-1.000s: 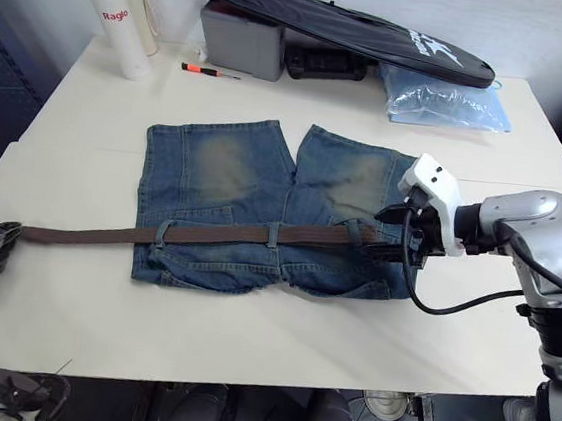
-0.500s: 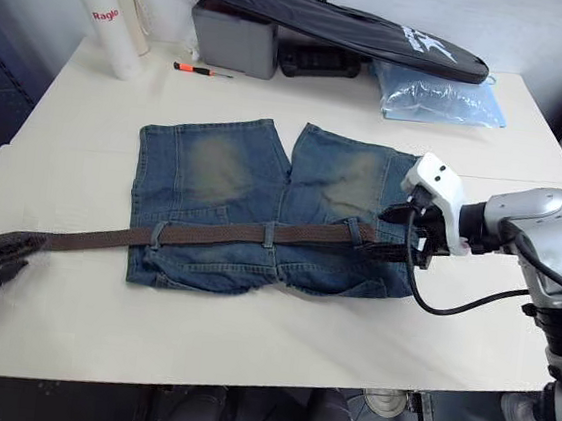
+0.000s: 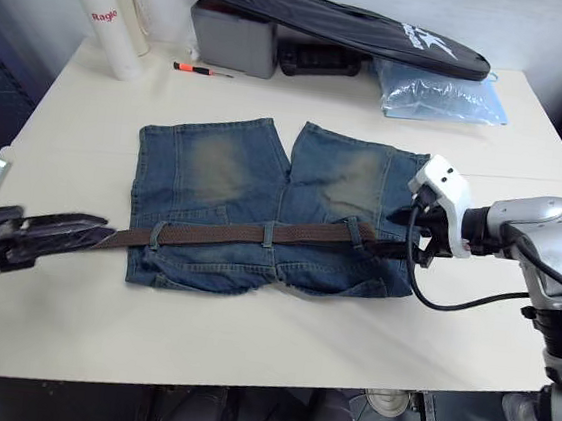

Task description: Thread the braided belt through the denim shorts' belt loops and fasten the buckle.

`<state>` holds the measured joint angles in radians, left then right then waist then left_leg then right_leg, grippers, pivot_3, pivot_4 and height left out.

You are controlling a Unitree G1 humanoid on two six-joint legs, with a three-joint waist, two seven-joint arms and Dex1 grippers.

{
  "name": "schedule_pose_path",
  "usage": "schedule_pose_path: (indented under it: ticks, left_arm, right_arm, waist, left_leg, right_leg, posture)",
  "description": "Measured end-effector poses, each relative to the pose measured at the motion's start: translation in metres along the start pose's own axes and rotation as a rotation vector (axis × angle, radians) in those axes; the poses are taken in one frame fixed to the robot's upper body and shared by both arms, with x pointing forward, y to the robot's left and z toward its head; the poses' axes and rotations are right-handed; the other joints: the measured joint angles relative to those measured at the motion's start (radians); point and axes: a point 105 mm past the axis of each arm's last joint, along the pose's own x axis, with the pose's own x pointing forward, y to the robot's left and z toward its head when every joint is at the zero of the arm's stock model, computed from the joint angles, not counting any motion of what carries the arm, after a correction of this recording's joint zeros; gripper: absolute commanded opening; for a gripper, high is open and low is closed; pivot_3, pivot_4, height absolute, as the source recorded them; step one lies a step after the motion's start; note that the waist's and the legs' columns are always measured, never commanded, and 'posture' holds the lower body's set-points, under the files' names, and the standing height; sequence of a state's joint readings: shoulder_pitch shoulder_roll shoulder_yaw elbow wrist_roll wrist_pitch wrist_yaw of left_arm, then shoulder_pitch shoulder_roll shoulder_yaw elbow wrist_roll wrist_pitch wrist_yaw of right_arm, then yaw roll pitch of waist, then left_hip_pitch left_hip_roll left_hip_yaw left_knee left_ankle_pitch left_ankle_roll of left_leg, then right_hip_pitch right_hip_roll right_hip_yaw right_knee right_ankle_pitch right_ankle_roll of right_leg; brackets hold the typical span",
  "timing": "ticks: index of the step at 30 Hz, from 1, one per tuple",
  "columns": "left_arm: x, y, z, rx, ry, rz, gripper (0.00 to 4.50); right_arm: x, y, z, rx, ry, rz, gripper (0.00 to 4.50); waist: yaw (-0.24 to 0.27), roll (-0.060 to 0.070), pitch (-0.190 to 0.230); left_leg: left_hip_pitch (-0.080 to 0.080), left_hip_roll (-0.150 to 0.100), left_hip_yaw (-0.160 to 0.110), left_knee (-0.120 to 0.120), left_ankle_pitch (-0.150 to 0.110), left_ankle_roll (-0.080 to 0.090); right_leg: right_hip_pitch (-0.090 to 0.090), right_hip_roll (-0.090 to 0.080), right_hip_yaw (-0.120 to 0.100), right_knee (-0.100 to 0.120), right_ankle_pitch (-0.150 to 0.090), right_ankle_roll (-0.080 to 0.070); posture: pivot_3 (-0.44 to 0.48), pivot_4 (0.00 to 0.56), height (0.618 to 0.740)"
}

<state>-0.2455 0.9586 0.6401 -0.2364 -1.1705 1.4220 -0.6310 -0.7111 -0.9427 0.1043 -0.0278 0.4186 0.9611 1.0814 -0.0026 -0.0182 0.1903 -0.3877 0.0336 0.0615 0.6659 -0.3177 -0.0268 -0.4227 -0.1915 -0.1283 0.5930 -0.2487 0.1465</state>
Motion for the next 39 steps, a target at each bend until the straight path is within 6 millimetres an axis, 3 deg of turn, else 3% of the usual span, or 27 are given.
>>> schedule_pose_path:
  ticks: [3, 7, 14, 17, 24, 31, 33, 36, 39]
  left_arm:
    - [0.017, 0.009, 0.000, -0.040, -0.007, 0.001, 4.43]
    - [0.035, 0.036, -0.009, -0.111, 0.034, 0.102, 4.43]
    - [0.039, 0.057, -0.010, -0.098, 0.044, 0.205, 4.43]
    - [0.035, 0.058, -0.029, -0.098, 0.106, 0.224, 4.50]
    - [0.027, 0.049, -0.031, -0.027, 0.072, 0.188, 4.50]
    - [0.035, 0.053, 0.006, 0.019, -0.022, 0.167, 4.50]
    - [0.040, 0.067, 0.013, -0.019, -0.025, 0.207, 4.50]
    - [0.046, 0.080, 0.016, -0.045, -0.005, 0.240, 4.50]
    - [0.058, 0.081, 0.011, -0.032, 0.063, 0.202, 4.50]
  right_arm:
    - [0.007, -0.009, 0.001, 0.083, -0.037, -0.030, 4.50]
    - [0.019, -0.013, 0.005, 0.235, -0.103, -0.010, 4.50]
    - [0.049, -0.011, -0.006, 0.461, -0.107, 0.079, 4.50]
    - [0.056, -0.010, -0.013, 0.504, -0.091, 0.081, 3.69]
    - [0.057, -0.014, -0.017, 0.525, -0.106, 0.069, 0.30]
    - [0.038, 0.015, 0.012, 0.253, -0.304, 0.236, 0.25]
    - [0.031, 0.020, 0.009, 0.182, -0.323, 0.225, 0.25]
    - [0.030, 0.025, 0.005, 0.146, -0.335, 0.213, 0.25]
    - [0.027, 0.028, 0.006, 0.112, -0.350, 0.184, 0.25]
  waist:
    - [-0.007, 0.000, 0.000]
    - [-0.014, 0.000, 0.000]
    - [-0.021, 0.000, 0.000]
    - [-0.025, 0.000, 0.000]
    - [-0.025, 0.000, 0.000]
    - [-0.020, 0.000, 0.000]
    - [-0.021, -0.001, 0.000]
    - [-0.025, -0.001, 0.000]
    - [-0.024, -0.001, 0.000]
  left_leg:
    - [0.000, 0.000, 0.002, 0.000, 0.000, 0.000]
    - [0.000, 0.001, 0.003, 0.000, 0.000, 0.000]
    - [0.000, 0.002, 0.004, 0.000, 0.000, 0.000]
    - [0.000, 0.002, 0.005, -0.001, 0.000, 0.000]
    - [0.000, 0.003, 0.006, 0.000, 0.000, 0.000]
    - [0.000, 0.003, 0.006, 0.000, 0.000, 0.000]
    - [0.001, 0.003, 0.006, 0.000, 0.000, 0.000]
    - [0.001, 0.003, 0.007, 0.000, 0.000, 0.000]
    - [0.000, 0.003, 0.007, 0.000, 0.000, 0.000]
  right_leg:
    - [-0.001, 0.001, 0.002, 0.000, 0.000, 0.001]
    - [-0.002, 0.003, 0.003, 0.000, 0.000, 0.001]
    - [-0.002, 0.003, 0.004, -0.001, 0.001, 0.001]
    - [-0.003, 0.004, 0.006, -0.001, 0.001, 0.001]
    - [-0.004, 0.005, 0.007, 0.000, 0.001, 0.001]
    - [-0.004, 0.005, 0.007, 0.000, 0.001, 0.001]
    - [-0.004, 0.005, 0.007, 0.001, 0.001, 0.001]
    - [-0.004, 0.005, 0.007, 0.000, 0.001, 0.001]
    - [-0.004, 0.005, 0.007, 0.000, 0.001, 0.001]
  posture:
    - [0.000, 0.150, 0.740]
    - [0.000, 0.150, 0.740]
    - [0.000, 0.150, 0.740]
    - [0.000, 0.150, 0.740]
    - [0.000, 0.150, 0.740]
    - [0.000, 0.150, 0.740]
    - [0.000, 0.150, 0.740]
    - [0.000, 0.150, 0.740]
    - [0.000, 0.150, 0.740]
